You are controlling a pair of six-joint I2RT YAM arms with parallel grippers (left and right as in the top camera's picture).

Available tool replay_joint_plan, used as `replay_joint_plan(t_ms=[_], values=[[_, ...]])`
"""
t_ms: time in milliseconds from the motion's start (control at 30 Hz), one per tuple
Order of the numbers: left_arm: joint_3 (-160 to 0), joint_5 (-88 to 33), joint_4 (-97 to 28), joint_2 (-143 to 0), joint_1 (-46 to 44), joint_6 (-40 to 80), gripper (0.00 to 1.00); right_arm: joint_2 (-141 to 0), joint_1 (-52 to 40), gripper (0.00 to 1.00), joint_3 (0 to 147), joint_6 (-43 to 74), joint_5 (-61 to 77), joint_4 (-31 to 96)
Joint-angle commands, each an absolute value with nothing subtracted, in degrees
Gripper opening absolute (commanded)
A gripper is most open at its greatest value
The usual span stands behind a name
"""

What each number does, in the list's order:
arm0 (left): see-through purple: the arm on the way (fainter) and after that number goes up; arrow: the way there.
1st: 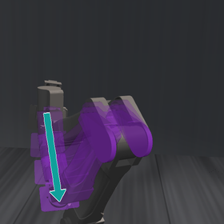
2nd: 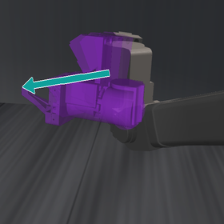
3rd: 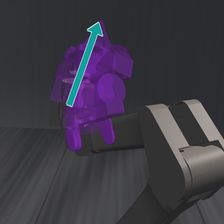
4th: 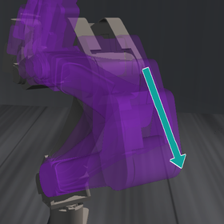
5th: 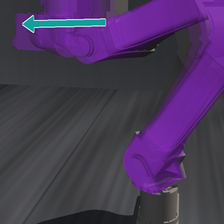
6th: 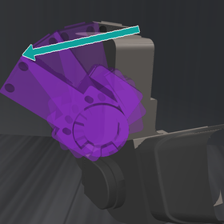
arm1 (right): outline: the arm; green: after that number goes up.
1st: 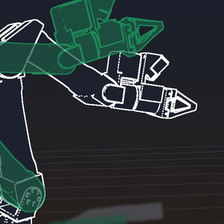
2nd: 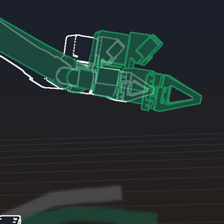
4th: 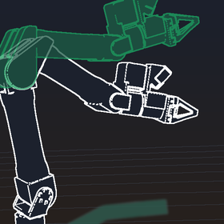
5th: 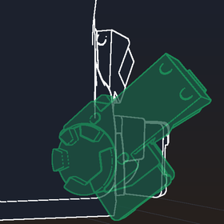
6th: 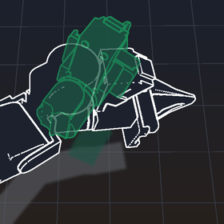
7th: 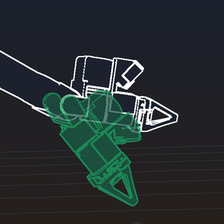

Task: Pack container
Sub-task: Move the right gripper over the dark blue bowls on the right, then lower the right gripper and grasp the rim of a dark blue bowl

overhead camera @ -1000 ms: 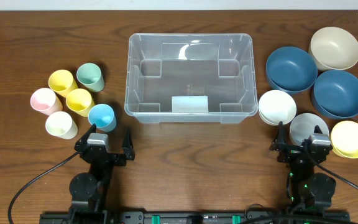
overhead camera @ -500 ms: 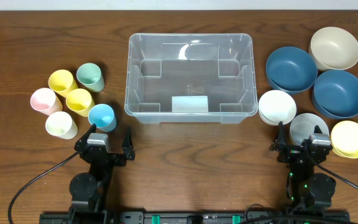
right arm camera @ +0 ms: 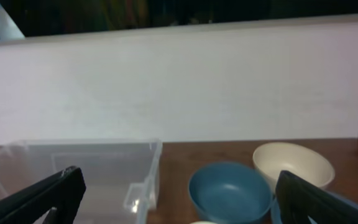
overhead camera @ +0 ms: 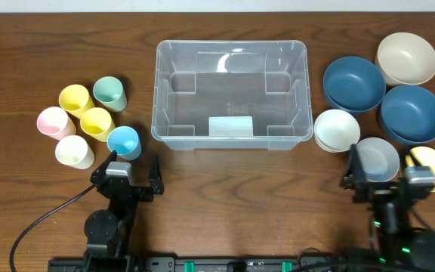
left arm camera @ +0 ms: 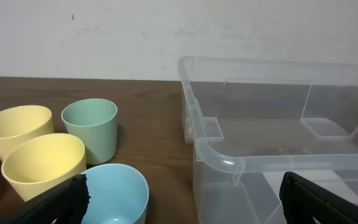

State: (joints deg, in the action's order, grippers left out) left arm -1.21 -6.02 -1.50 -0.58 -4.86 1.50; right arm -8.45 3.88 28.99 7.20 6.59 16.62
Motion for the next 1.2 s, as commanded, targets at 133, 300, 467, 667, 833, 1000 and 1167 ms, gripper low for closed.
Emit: replay_joint_plan(t_ms=[133, 300, 467, 667, 833, 1000, 1167], values=[[-0.2, -6.9, -3.4, -0.2, -4.5, 1.8, 0.98, -40.2, 3.4, 0.99, 63.7, 6.6, 5.8, 39.7], [-0.2, -6.9, -3.4, -0.2, -4.5, 1.8, 0.98, -63.0, 4.1, 0.99, 89.0, 5.1, 6.0, 61.7], [-0.2, -6.9, -3.4, -0.2, -4.5, 1.8, 0.98, -78.3, 4.1, 0.99, 100.9, 4.4, 6.1, 72.9], [-0.2, -6.9, -3.4, -0.2, -4.5, 1.8, 0.98, -87.9, 4.3, 0.97, 100.3, 3.0, 4.8, 78.0], [-0.2, -6.9, -3.4, -0.2, -4.5, 1.8, 0.98, -93.1, 7.0, 0.96, 100.3, 11.6, 4.3, 79.1], [-0.2, -6.9, -3.4, -0.2, -4.5, 1.8, 0.98, -95.1, 9.8, 0.95, 99.5, 17.8, 3.4, 78.5], [-0.2, -6.9, -3.4, -0.2, -4.5, 1.8, 0.98, -95.4, 10.2, 0.95, 96.4, 24.4, -1.5, 74.3]])
